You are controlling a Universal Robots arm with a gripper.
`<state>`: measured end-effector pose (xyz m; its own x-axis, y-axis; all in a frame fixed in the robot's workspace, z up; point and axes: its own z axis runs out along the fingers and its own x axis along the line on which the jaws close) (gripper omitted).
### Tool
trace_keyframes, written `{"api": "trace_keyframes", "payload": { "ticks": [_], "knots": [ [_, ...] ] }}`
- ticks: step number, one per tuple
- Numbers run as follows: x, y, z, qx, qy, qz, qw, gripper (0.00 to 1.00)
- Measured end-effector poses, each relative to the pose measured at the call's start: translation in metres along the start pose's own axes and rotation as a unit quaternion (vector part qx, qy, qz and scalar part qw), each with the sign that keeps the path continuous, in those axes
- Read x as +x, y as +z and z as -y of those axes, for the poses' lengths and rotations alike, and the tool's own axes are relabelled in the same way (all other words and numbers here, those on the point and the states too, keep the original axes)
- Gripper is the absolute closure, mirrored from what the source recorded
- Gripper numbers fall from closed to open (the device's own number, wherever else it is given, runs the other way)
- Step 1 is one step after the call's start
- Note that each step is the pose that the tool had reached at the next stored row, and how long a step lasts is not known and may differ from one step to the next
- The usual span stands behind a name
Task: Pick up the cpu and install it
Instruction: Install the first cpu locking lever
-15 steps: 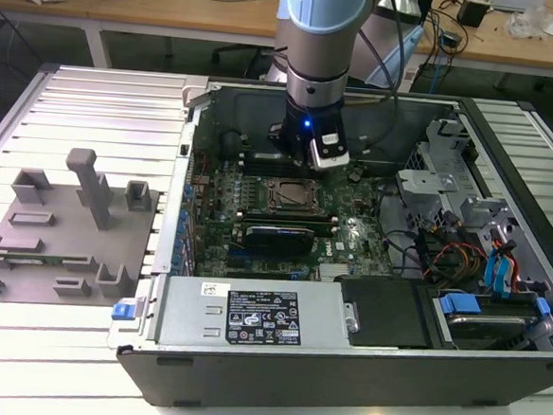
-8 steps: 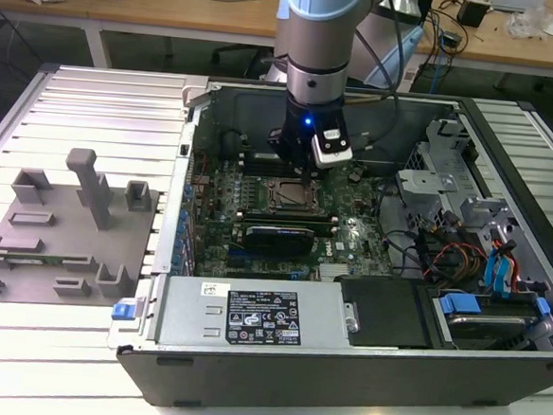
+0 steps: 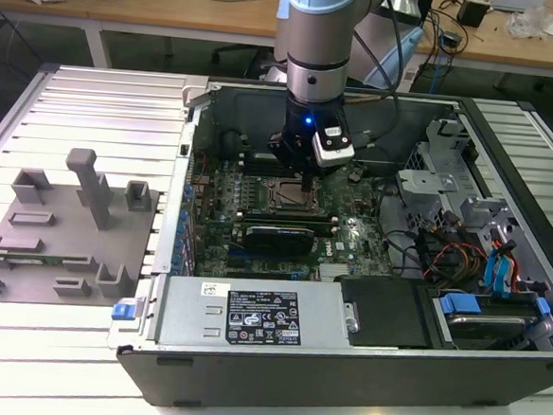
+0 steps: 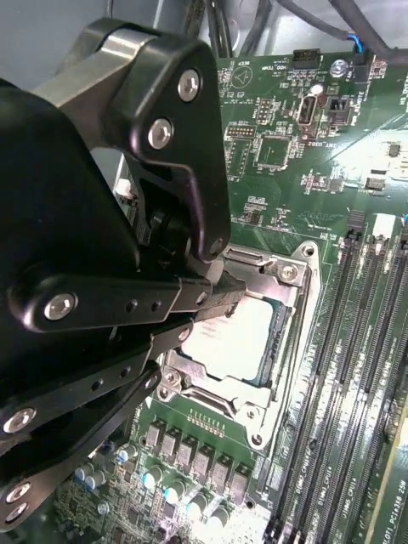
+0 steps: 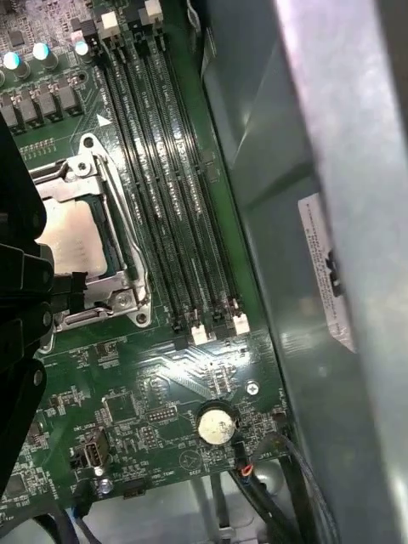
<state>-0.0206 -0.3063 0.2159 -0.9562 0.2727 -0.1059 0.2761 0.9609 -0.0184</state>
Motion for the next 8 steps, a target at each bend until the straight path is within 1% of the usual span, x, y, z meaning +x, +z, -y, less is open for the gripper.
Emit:
{"api": "trace_keyframes", "payload": {
  "ticks": [3, 5, 7, 8],
  "knots": [
    [0.0001, 0.0, 0.0, -0.0027, -0.026, 0.0005, 0.9997, 0.89],
    [0.0001, 0.0002, 0.0, -0.005, -0.047, 0.0009, 0.9989, 0.89],
    [0.0002, 0.0005, 0.0, -0.0079, -0.075, 0.0015, 0.9971, 0.89],
    [0.0008, 0.0006, 0.0002, -0.0083, -0.079, 0.0016, 0.9969, 0.89]
  ]
}}
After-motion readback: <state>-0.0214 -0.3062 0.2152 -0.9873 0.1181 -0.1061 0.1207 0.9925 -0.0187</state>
